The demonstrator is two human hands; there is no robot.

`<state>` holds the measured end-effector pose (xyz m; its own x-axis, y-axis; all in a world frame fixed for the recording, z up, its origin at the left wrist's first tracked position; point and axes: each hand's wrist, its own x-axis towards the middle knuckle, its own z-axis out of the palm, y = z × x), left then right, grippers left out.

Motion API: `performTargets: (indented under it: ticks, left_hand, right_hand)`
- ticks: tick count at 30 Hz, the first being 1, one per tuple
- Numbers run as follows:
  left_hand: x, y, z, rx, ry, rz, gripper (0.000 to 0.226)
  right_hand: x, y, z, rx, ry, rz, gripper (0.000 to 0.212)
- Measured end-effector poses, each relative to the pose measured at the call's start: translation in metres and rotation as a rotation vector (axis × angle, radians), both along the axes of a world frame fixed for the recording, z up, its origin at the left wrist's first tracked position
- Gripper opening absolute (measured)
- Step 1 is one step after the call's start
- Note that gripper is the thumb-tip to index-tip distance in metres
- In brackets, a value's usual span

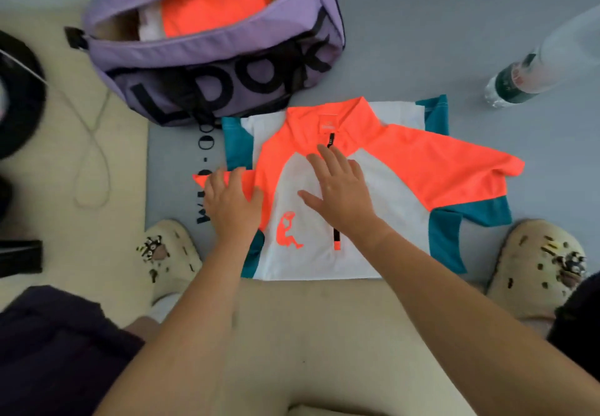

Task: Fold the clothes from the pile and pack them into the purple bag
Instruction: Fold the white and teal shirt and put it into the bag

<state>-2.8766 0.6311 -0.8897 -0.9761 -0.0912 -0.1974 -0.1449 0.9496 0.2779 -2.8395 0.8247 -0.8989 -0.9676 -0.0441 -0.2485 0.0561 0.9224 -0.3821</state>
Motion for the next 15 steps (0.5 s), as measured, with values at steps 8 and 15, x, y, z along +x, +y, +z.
performTargets:
  ticks: [8, 15]
  left_hand:
    - [-0.047, -0.057, -0.011, -0.164, -0.29, -0.305, 0.053]
    - [-0.073, -0.114, 0.001, 0.068, -0.489, -0.236, 0.048]
  right_hand:
    - [-0.027, -0.043, -0.026, 0.105, -0.086, 0.149, 0.088]
    - [-0.023, -0.049, -0.043, 0.157, -0.004, 0.134, 0.088]
